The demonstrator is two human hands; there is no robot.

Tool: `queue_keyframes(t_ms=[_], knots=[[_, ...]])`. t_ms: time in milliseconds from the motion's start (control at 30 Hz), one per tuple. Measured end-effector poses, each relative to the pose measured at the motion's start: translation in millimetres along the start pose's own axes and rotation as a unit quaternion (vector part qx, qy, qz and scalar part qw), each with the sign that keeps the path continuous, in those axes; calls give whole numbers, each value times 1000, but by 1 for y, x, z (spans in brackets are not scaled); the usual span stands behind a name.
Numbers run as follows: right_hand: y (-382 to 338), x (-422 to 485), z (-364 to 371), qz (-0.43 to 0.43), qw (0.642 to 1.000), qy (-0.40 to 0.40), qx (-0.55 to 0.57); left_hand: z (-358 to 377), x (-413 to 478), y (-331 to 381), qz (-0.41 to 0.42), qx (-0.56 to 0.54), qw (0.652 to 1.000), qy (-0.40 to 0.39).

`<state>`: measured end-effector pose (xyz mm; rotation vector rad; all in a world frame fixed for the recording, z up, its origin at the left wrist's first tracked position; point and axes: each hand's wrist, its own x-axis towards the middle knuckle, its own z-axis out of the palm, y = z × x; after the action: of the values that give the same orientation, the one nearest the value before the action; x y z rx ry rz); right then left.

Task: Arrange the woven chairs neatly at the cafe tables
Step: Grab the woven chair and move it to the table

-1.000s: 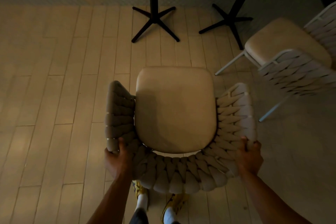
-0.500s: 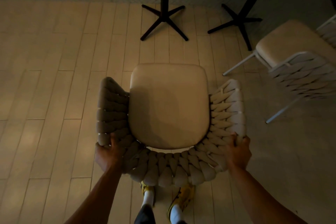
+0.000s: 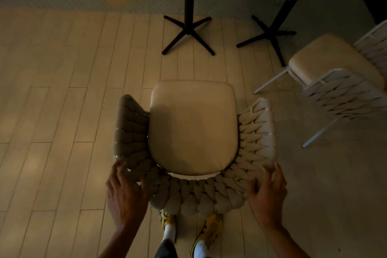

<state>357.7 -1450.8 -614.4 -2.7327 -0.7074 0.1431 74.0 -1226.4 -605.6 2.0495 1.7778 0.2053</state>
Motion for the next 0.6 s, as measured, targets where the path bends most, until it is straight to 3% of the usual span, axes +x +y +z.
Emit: queue_keyframes(t_ms=[100,267,600], knots=[[1,-13,-1,-120,992,-28,-36,1,-13,-9,133,83,987,-24],[-13,-33,24,-304,947,-98,-29,17,-16,-12,319,149,932,-89],[-34,-25,39,-299,937,-157,-83,31,5,6,383,233,868,-215]])
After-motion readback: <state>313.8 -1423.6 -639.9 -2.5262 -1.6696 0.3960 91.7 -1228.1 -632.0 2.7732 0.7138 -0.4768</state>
